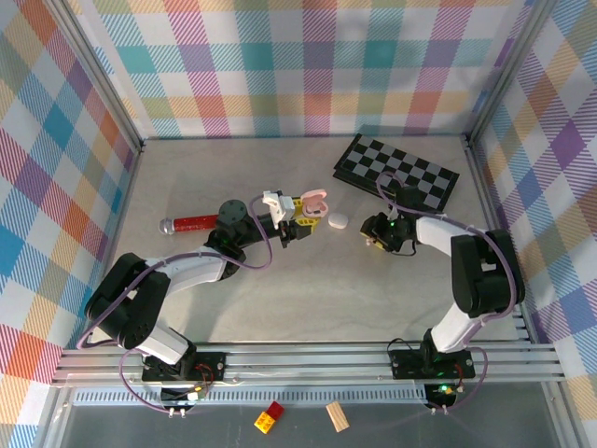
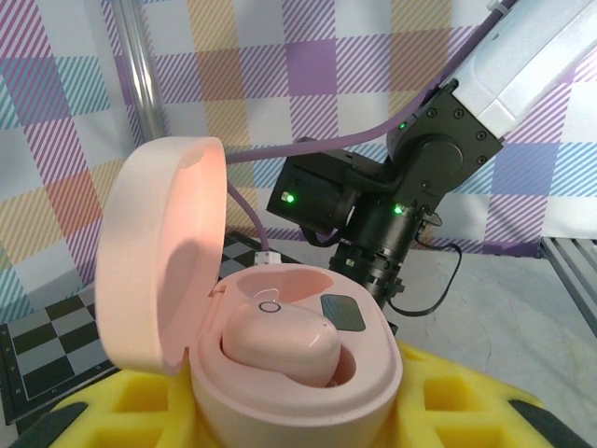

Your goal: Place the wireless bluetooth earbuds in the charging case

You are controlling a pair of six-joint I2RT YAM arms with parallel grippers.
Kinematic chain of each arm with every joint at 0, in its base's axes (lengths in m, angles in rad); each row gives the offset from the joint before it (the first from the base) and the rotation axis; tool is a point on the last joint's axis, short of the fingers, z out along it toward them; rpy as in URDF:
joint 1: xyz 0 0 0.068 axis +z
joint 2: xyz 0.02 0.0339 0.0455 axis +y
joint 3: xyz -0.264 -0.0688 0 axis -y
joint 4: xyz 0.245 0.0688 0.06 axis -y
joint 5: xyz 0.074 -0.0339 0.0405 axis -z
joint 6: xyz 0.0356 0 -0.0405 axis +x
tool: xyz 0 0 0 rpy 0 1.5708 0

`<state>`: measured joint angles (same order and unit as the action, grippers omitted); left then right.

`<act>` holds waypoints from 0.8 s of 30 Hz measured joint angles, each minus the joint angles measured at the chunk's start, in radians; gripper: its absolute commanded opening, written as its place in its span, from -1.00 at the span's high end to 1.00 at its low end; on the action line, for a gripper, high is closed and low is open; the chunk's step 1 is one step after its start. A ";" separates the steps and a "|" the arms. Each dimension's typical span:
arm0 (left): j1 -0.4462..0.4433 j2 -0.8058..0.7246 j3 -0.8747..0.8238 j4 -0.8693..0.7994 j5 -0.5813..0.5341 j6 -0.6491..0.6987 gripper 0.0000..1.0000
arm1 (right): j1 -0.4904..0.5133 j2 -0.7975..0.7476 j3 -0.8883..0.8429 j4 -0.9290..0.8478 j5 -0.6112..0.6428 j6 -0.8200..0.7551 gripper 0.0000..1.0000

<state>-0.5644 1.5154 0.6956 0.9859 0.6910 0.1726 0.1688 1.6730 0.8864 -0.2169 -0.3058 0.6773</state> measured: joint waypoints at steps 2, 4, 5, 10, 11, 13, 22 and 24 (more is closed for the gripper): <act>0.002 0.000 0.000 -0.005 0.000 0.000 0.39 | -0.001 0.020 0.021 0.003 0.000 0.000 0.05; 0.004 0.000 -0.001 -0.011 0.003 0.000 0.39 | -0.003 0.047 0.044 0.011 -0.002 -0.001 0.04; 0.005 0.000 -0.002 -0.014 0.004 0.000 0.39 | -0.003 0.059 0.053 0.015 -0.002 -0.001 0.05; 0.006 -0.002 -0.007 -0.017 0.004 0.000 0.39 | -0.006 0.086 0.076 0.011 -0.001 -0.012 0.05; 0.008 -0.003 -0.008 -0.017 0.004 0.000 0.39 | -0.006 0.086 0.081 0.006 0.004 -0.017 0.05; 0.014 -0.008 -0.014 -0.017 0.004 0.000 0.39 | -0.006 0.084 0.092 -0.014 0.023 -0.041 0.05; 0.150 -0.002 -0.077 0.113 0.018 -0.114 0.40 | 0.064 -0.025 0.149 -0.210 0.243 -0.218 0.04; 0.179 -0.002 -0.088 0.133 0.018 -0.135 0.40 | 0.124 -0.025 0.184 -0.265 0.317 -0.258 0.05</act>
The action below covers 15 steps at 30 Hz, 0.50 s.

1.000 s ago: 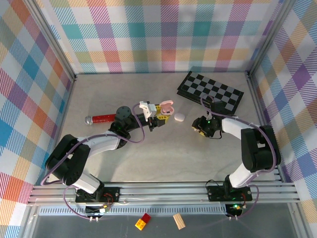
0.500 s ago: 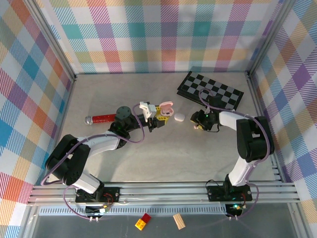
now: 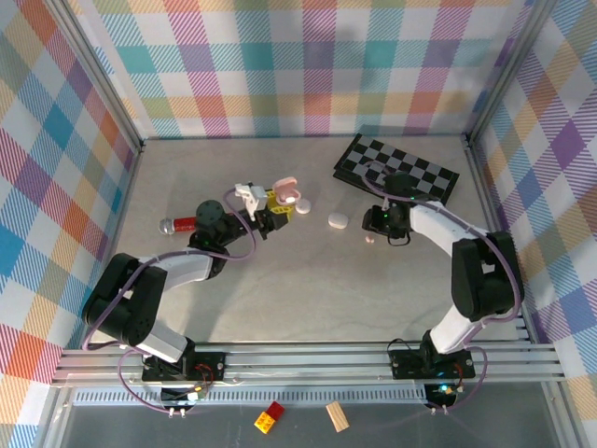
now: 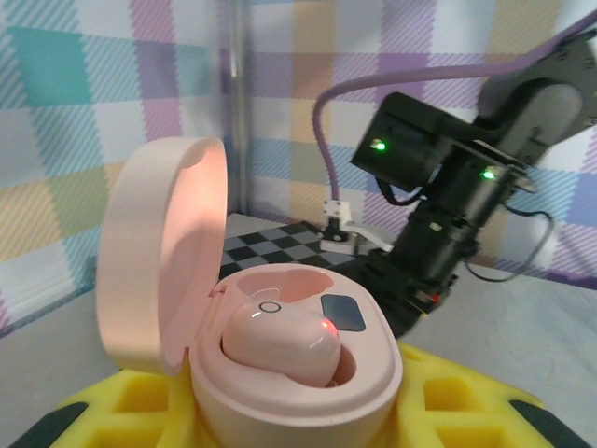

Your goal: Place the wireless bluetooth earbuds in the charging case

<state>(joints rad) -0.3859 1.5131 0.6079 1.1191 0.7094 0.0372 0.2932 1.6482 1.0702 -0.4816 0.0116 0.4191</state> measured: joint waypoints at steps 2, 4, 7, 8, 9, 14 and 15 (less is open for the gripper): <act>0.025 -0.004 -0.018 0.018 0.000 -0.019 0.40 | 0.070 0.015 0.045 -0.061 0.087 -0.040 0.09; 0.047 -0.014 -0.037 0.024 0.004 -0.031 0.40 | 0.124 0.043 0.086 -0.106 0.163 -0.069 0.11; 0.077 -0.036 -0.055 0.033 0.007 -0.045 0.40 | 0.179 0.108 0.134 -0.158 0.257 -0.104 0.13; 0.086 -0.044 -0.058 0.034 0.007 -0.048 0.41 | 0.189 0.135 0.148 -0.177 0.285 -0.116 0.14; 0.092 -0.050 -0.058 0.035 0.007 -0.049 0.41 | 0.198 0.161 0.163 -0.194 0.309 -0.125 0.15; 0.097 -0.071 -0.061 0.037 0.007 -0.051 0.41 | 0.232 0.283 0.232 -0.267 0.415 -0.153 0.20; 0.097 -0.071 -0.061 0.037 0.008 -0.052 0.41 | 0.233 0.294 0.239 -0.272 0.426 -0.155 0.21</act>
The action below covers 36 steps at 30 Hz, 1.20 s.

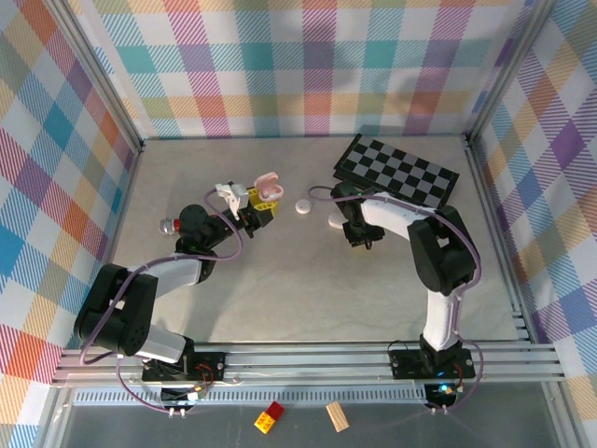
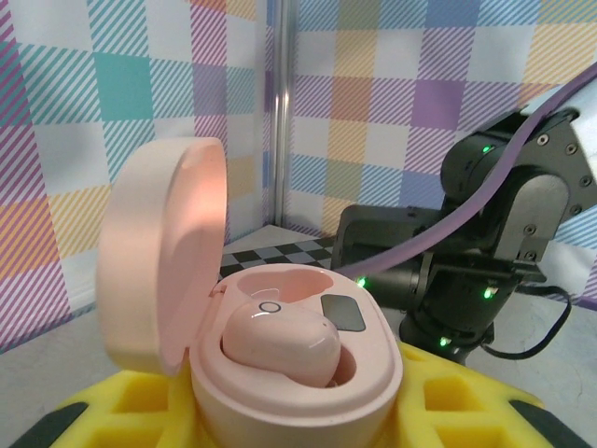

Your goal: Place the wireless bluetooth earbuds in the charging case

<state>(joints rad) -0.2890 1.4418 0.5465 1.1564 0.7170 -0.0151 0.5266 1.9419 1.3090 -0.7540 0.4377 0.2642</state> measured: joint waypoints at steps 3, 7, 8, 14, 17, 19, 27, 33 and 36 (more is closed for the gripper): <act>0.000 0.000 0.000 -0.001 0.001 0.000 0.41 | 0.003 0.022 0.016 -0.018 0.024 -0.009 0.24; 0.000 0.000 0.000 -0.001 0.007 0.000 0.41 | 0.003 0.030 0.030 -0.031 0.045 -0.015 0.30; 0.000 0.000 0.000 -0.002 0.007 0.000 0.41 | 0.003 0.031 0.032 -0.033 0.048 -0.015 0.32; 0.000 0.000 0.000 -0.002 0.008 -0.004 0.41 | 0.003 0.035 0.035 -0.034 0.053 -0.019 0.38; 0.000 0.000 0.000 0.000 0.015 -0.015 0.41 | 0.003 0.040 0.036 -0.034 0.053 -0.019 0.42; 0.000 0.000 0.000 0.002 0.019 -0.023 0.42 | 0.003 0.045 0.036 -0.034 0.053 -0.019 0.46; 0.000 0.001 0.000 0.003 0.026 -0.027 0.42 | 0.003 0.053 0.039 -0.034 0.064 -0.023 0.63; 0.000 0.000 -0.001 0.002 0.027 -0.023 0.42 | 0.003 0.043 0.034 -0.031 0.058 -0.022 0.63; -0.005 -0.002 0.000 -0.021 0.033 -0.006 0.42 | 0.003 -0.023 -0.005 -0.017 0.021 -0.022 0.63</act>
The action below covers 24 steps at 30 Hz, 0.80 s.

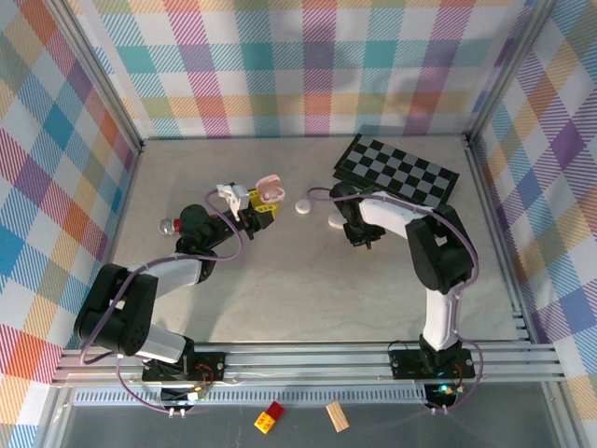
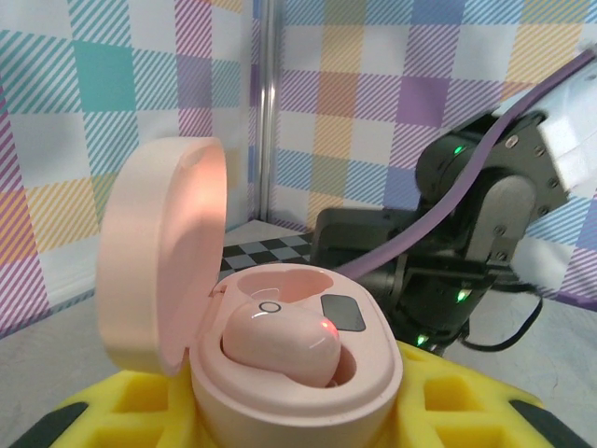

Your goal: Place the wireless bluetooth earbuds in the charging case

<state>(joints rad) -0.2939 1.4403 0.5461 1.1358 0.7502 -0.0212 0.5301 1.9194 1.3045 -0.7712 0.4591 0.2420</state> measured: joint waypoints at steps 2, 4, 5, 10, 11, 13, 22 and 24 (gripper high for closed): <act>-0.010 -0.011 0.001 -0.045 0.000 0.028 0.42 | 0.000 -0.080 -0.039 0.019 -0.037 -0.001 0.63; -0.020 -0.025 0.002 -0.092 0.000 0.058 0.42 | 0.000 -0.175 -0.072 0.037 -0.087 -0.009 0.63; -0.027 -0.032 0.005 -0.114 0.000 0.074 0.41 | 0.000 -0.224 -0.084 0.047 -0.113 -0.015 0.63; -0.057 -0.039 0.021 -0.167 0.004 0.116 0.41 | 0.000 -0.427 -0.108 0.084 -0.264 -0.035 0.63; -0.063 -0.039 0.024 -0.173 0.006 0.120 0.41 | 0.000 -0.459 -0.108 0.090 -0.298 -0.040 0.63; -0.075 -0.039 0.032 -0.182 0.010 0.124 0.41 | 0.000 -0.518 -0.108 0.101 -0.378 -0.043 0.62; -0.123 -0.039 0.084 -0.250 0.048 0.169 0.41 | -0.007 -0.680 -0.109 0.210 -0.797 -0.042 0.63; -0.135 -0.039 0.097 -0.291 0.053 0.192 0.41 | -0.007 -0.685 -0.108 0.225 -0.864 -0.042 0.63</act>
<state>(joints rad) -0.4290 1.4010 0.6434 0.8452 0.8036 0.1711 0.5232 1.2346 1.1961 -0.5457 -0.4053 0.2001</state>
